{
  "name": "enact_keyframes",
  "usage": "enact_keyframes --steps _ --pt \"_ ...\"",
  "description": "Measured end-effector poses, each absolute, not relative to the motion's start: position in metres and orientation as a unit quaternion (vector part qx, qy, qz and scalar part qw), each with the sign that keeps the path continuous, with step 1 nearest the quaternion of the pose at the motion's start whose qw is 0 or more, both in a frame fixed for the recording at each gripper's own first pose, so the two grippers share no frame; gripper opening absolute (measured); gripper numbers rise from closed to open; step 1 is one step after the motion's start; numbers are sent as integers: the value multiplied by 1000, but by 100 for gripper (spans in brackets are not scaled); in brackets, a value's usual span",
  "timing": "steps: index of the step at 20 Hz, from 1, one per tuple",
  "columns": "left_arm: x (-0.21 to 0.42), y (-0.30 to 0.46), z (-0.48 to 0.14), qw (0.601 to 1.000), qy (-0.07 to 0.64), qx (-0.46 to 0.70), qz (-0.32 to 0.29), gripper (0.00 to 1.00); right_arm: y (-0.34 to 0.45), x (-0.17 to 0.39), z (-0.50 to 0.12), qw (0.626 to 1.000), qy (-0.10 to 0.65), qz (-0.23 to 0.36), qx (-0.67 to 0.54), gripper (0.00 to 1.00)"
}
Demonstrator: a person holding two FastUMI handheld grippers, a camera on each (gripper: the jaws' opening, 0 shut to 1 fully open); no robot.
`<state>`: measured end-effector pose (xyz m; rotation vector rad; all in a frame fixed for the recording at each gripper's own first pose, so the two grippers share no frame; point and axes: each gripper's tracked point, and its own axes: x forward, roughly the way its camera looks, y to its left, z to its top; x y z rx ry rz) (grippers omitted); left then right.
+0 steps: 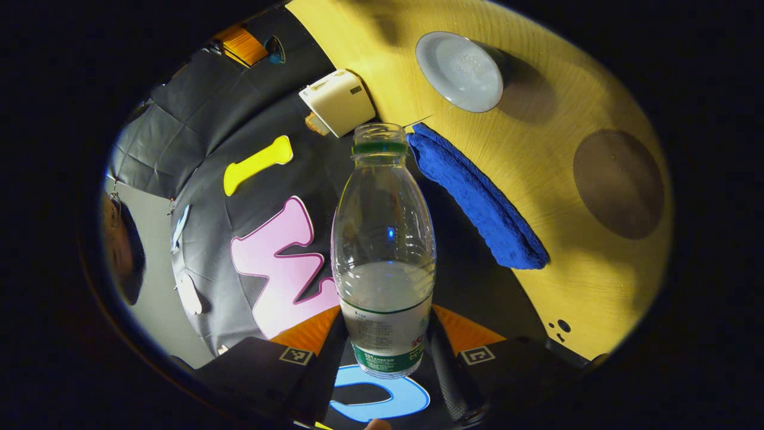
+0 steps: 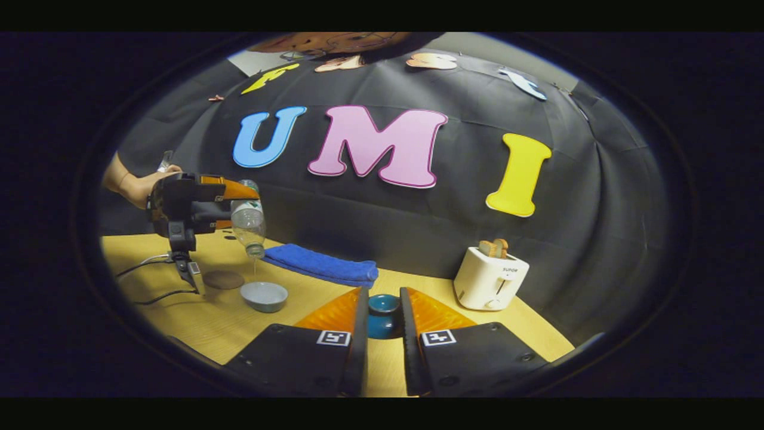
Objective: Open the teacup lid with one hand, grasp the water bottle and pour water into the teacup with the other hand; after pouring, place the water bottle on the coaster and then close the teacup lid.
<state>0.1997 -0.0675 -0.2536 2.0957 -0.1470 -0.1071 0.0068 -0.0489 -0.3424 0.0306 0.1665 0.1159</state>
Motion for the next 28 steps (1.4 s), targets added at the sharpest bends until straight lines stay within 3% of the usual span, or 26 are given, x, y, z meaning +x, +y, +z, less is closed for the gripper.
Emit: enact_keyframes --steps 2,3,6,7,9,13,15,17,18,19,25,26,28 --pt "201 -67 -257 499 -60 864 -46 74 -48 8 -342 995 83 57 15 29" --pt "201 -68 -257 497 -59 864 -47 74 -48 8 -342 995 83 56 15 34" --pt "202 -67 -259 500 -53 863 -52 74 -44 9 -342 995 84 55 18 29" --pt "204 -65 -259 511 -49 856 -52 75 -43 9 -342 995 85 54 20 34" --pt "204 -61 -258 559 -35 827 -54 74 -40 9 -342 994 88 52 25 34" --pt "194 -55 -266 739 8 670 -77 74 -32 15 -340 995 89 47 26 34" --pt "186 -58 -258 799 4 596 -82 74 -26 18 -340 994 91 48 22 24" --pt "176 -60 -257 860 20 502 -93 74 -17 22 -339 994 93 51 23 34" --pt "171 -57 -261 884 29 456 -97 74 -13 23 -338 994 92 53 27 34" --pt "167 -56 -264 903 39 416 -101 74 -8 25 -337 994 91 56 33 24" --pt "148 -46 -288 971 103 179 -120 74 10 34 -338 992 91 58 57 29" --pt "144 -50 -293 977 106 141 -123 74 13 36 -338 992 91 60 56 34" --pt "137 -52 -305 982 118 85 -119 74 19 38 -339 992 92 65 54 29"
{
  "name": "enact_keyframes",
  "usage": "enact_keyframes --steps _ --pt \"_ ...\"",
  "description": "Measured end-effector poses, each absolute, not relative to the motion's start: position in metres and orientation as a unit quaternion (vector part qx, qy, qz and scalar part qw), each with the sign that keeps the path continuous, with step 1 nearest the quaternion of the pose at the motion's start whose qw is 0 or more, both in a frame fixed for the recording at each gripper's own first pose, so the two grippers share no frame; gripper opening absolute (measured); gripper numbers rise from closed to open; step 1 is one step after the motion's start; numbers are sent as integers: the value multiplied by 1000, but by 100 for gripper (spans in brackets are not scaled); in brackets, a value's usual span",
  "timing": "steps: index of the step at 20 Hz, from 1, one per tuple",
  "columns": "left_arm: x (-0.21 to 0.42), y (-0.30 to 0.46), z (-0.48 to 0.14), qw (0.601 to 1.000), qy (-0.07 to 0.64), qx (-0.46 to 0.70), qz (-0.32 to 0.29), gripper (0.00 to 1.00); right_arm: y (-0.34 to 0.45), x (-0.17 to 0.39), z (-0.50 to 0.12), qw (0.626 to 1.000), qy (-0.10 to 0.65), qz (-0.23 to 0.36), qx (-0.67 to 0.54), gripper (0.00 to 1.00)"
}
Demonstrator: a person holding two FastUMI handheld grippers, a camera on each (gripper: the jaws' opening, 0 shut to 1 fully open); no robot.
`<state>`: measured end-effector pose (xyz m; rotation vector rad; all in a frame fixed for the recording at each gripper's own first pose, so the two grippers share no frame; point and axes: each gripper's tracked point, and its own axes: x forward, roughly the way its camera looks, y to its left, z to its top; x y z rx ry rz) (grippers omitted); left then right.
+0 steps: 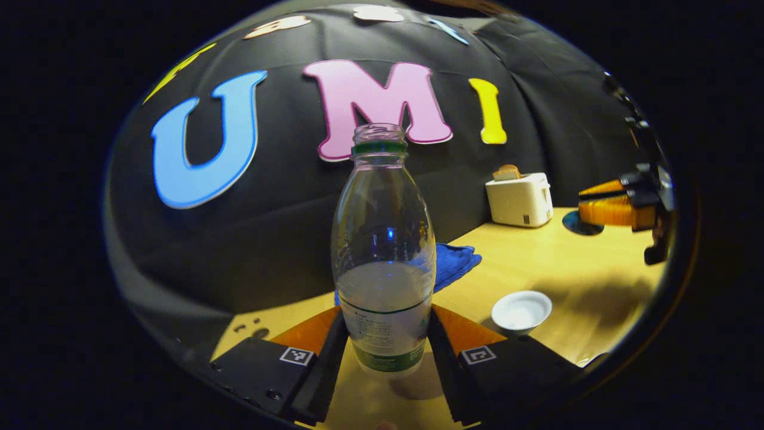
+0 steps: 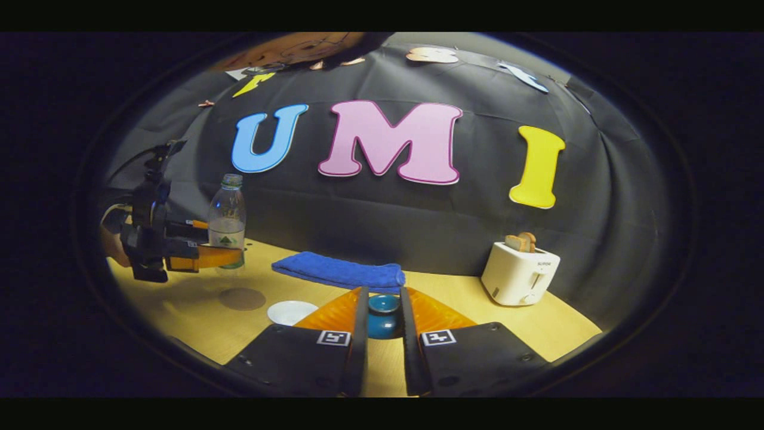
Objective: Open the teacup lid with one hand, grasp the water bottle and pour water into the teacup with the other hand; after pouring, place the water bottle on the coaster and then close the teacup lid.
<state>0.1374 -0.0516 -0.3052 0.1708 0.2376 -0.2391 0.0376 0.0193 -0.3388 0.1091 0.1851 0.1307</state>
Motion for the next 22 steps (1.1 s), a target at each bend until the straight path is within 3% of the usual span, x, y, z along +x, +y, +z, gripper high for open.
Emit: enact_keyframes --steps 2,4,7,8,9,15,17,18,22 --pt "137 -58 -319 983 135 40 -120 74 24 40 -339 992 94 69 56 34" --pt "130 -59 -325 983 138 -2 -117 74 27 42 -338 991 93 71 58 29" --pt "134 -55 -336 984 140 -23 -109 75 31 44 -340 991 95 75 61 34" --pt "135 -57 -340 983 142 -27 -109 75 32 45 -340 991 95 75 63 24" --pt "137 -57 -342 983 144 -31 -107 75 33 46 -340 990 96 76 64 34" --pt "141 -58 -353 983 152 -37 -93 75 38 50 -342 989 100 81 67 34" --pt "141 -60 -356 984 149 -41 -93 76 40 51 -342 989 102 82 69 24" --pt "140 -61 -357 983 149 -44 -94 78 41 52 -344 989 102 83 70 34" --pt "137 -65 -359 981 155 -53 -100 83 48 56 -343 988 103 90 73 34"
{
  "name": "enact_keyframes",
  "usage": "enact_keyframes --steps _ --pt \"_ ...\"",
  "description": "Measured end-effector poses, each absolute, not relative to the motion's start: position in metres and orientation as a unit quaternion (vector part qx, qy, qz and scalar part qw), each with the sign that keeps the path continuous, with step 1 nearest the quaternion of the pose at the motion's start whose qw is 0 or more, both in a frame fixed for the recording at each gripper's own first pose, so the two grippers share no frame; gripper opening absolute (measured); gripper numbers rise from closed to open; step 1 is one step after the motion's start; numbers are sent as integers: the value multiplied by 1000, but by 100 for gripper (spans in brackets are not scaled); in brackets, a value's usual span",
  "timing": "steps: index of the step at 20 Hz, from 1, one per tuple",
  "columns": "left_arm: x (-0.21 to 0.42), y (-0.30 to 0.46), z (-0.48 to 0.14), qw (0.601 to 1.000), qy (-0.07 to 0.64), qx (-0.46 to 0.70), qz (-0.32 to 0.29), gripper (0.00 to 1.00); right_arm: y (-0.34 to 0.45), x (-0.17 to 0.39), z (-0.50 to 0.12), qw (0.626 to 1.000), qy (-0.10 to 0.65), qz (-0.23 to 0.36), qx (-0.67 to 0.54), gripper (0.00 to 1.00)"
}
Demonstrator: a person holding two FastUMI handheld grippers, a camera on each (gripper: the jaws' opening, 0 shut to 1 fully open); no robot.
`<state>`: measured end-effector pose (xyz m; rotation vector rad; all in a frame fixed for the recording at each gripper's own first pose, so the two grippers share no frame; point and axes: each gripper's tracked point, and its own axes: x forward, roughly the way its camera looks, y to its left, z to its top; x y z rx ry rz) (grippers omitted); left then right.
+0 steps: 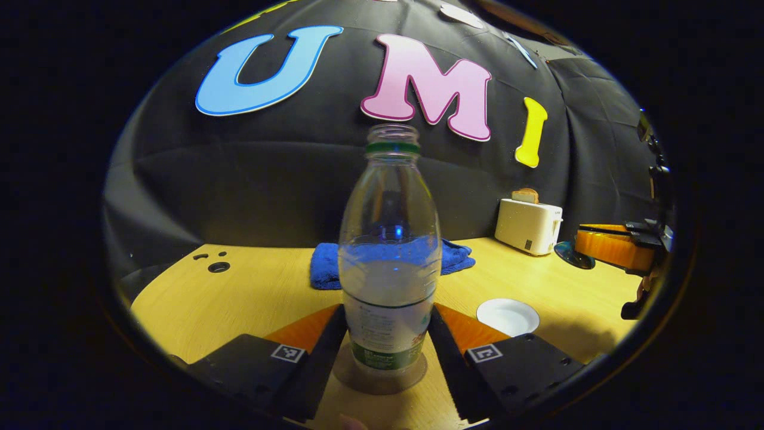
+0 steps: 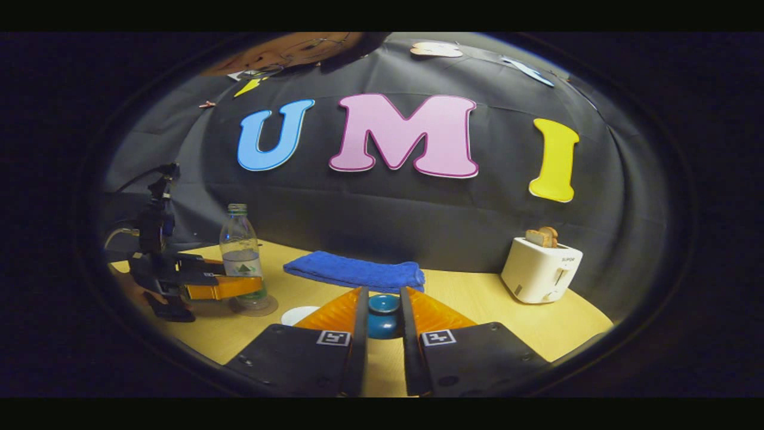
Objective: Open the teacup lid with one hand, grasp the water bottle and pour water into the teacup with the other hand; after pouring, place the water bottle on the coaster and then close the teacup lid.
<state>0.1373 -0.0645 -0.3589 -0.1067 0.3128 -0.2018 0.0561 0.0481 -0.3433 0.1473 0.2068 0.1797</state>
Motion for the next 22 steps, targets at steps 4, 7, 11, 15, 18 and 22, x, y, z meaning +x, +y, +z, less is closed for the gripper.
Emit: enact_keyframes --steps 4,7,11,15,18,22 --pt "133 -64 -362 980 168 -51 -99 88 64 59 -343 986 104 102 83 33" --pt "124 -58 -364 978 178 -51 -94 89 81 62 -346 983 107 120 92 33" --pt "105 -50 -369 977 194 -42 -80 89 110 65 -353 977 114 150 103 24" --pt "92 -49 -368 977 196 -34 -77 89 131 71 -364 971 125 168 116 28" --pt "85 -50 -365 977 195 -29 -80 89 142 73 -375 968 137 174 119 29" --pt "77 -51 -358 978 191 -27 -83 89 149 74 -387 965 152 180 118 33"
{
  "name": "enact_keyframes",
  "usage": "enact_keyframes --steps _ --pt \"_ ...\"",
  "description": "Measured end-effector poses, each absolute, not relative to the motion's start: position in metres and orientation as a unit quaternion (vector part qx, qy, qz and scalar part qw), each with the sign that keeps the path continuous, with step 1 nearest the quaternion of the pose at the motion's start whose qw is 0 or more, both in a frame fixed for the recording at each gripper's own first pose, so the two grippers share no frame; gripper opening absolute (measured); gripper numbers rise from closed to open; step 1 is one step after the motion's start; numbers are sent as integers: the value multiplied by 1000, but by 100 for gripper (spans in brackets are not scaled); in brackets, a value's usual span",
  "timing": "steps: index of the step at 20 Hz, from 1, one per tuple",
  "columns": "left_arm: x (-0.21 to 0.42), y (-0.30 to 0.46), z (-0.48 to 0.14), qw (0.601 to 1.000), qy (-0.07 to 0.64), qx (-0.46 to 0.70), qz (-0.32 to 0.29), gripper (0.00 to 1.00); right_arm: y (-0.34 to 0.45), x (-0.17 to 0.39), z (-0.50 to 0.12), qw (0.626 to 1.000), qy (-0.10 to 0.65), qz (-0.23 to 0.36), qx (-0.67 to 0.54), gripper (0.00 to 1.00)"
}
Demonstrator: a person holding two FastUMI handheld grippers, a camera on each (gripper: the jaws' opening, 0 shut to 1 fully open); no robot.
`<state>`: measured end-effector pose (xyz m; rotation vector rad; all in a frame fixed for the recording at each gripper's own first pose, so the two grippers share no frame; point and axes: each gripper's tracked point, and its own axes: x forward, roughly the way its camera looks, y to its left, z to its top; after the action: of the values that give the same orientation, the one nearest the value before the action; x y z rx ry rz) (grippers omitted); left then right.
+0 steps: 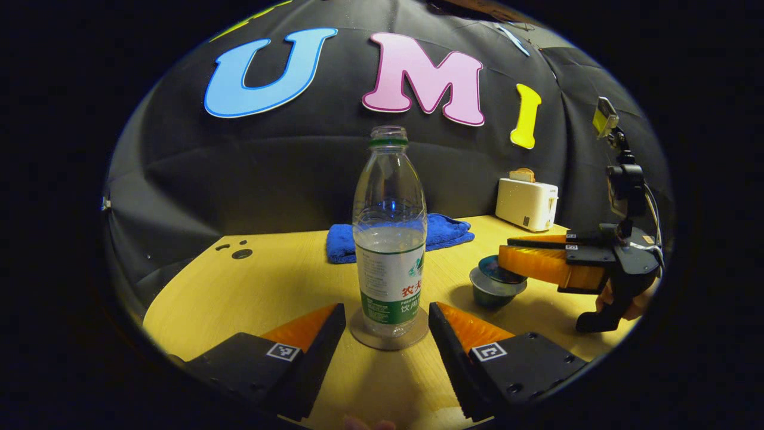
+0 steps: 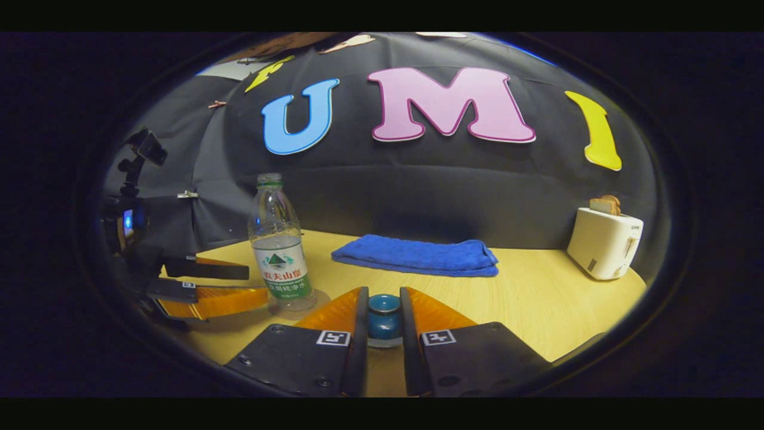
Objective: Open the teacup lid with one hand, grasp the water bottle and pour water into the teacup with the other hand; after pouring, place the water bottle on the coaster and then close the teacup lid.
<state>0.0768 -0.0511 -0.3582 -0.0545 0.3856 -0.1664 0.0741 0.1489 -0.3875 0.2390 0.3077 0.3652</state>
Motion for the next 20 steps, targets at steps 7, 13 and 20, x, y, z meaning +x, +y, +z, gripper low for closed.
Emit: enact_keyframes --steps 7,13,20 --pt "73 -48 -348 980 181 -26 -78 89 150 73 -404 963 171 180 108 31" --pt "65 -46 -344 981 184 -25 -62 88 154 72 -403 960 178 188 111 46" --pt "44 -56 -297 983 181 -34 -21 88 111 58 -330 970 142 162 112 99"
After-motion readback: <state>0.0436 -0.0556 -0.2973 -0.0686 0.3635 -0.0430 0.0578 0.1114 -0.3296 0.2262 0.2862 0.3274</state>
